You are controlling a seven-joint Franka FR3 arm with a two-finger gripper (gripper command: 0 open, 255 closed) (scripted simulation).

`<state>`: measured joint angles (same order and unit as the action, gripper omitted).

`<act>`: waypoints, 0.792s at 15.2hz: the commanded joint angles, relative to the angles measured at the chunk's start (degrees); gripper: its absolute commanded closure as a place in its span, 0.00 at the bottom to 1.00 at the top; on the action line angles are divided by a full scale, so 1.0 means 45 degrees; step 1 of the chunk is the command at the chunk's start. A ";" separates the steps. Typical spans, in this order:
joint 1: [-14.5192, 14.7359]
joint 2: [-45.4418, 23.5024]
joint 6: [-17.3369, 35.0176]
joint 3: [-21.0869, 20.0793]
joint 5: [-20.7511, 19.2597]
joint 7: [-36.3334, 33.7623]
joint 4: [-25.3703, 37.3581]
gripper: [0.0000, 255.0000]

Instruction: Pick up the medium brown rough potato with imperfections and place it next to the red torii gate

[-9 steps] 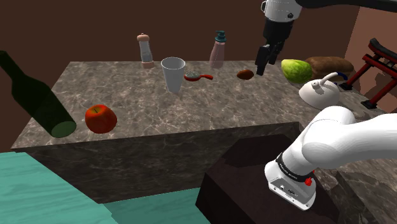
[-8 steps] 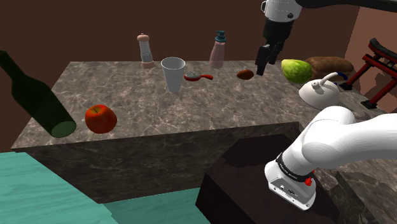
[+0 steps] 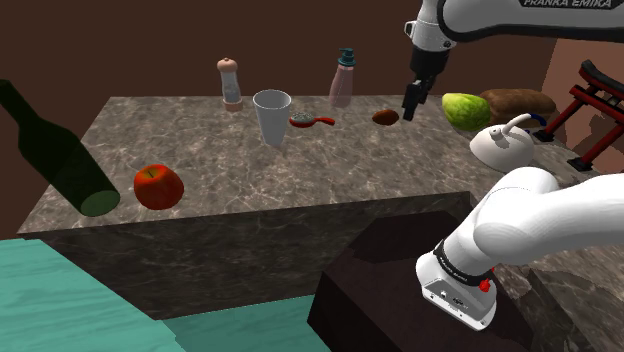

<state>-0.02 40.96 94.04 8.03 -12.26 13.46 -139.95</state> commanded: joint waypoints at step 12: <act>-0.0219 -0.4321 0.4917 0.3182 -0.1798 0.4416 0.0485 0.00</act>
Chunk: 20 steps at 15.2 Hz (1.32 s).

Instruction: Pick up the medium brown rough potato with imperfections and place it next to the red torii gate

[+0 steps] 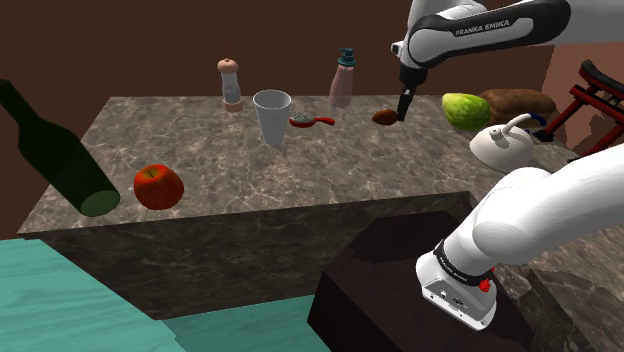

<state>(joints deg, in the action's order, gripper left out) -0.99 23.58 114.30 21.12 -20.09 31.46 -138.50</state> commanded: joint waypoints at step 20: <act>-0.0433 -0.7541 0.5366 0.1979 0.2575 0.5808 0.3022 0.00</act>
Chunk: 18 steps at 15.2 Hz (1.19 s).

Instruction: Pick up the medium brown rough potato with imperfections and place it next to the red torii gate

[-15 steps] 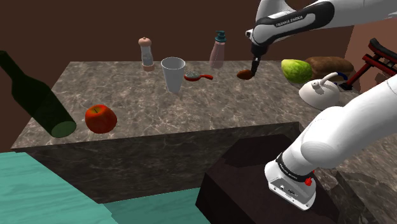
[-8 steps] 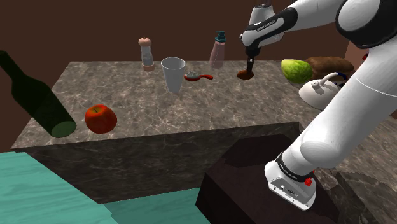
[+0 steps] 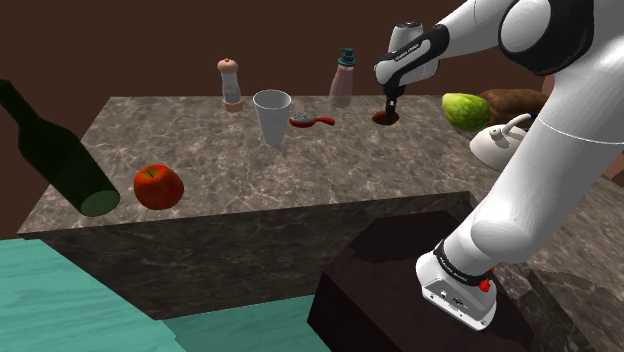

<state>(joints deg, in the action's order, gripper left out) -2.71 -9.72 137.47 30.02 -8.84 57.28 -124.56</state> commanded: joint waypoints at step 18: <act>-0.0053 -0.0142 0.0219 -0.0002 0.0073 0.0068 -0.0074 1.00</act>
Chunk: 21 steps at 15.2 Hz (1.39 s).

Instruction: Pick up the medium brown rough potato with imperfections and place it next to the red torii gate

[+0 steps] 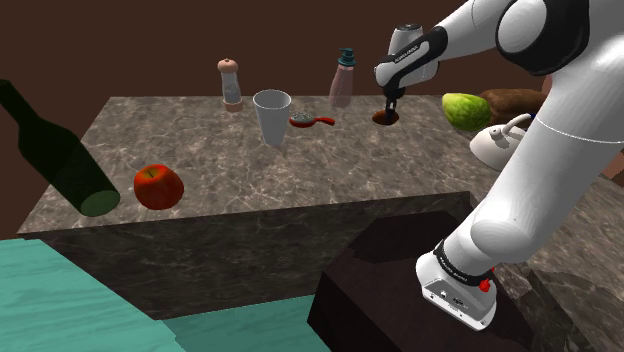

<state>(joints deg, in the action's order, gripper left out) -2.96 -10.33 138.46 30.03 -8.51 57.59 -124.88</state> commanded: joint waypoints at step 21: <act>0.0300 0.2025 -0.3481 0.0061 -0.0814 -0.0122 0.1632 1.00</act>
<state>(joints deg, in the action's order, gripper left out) -1.67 -1.77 123.61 30.33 -11.94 57.09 -117.82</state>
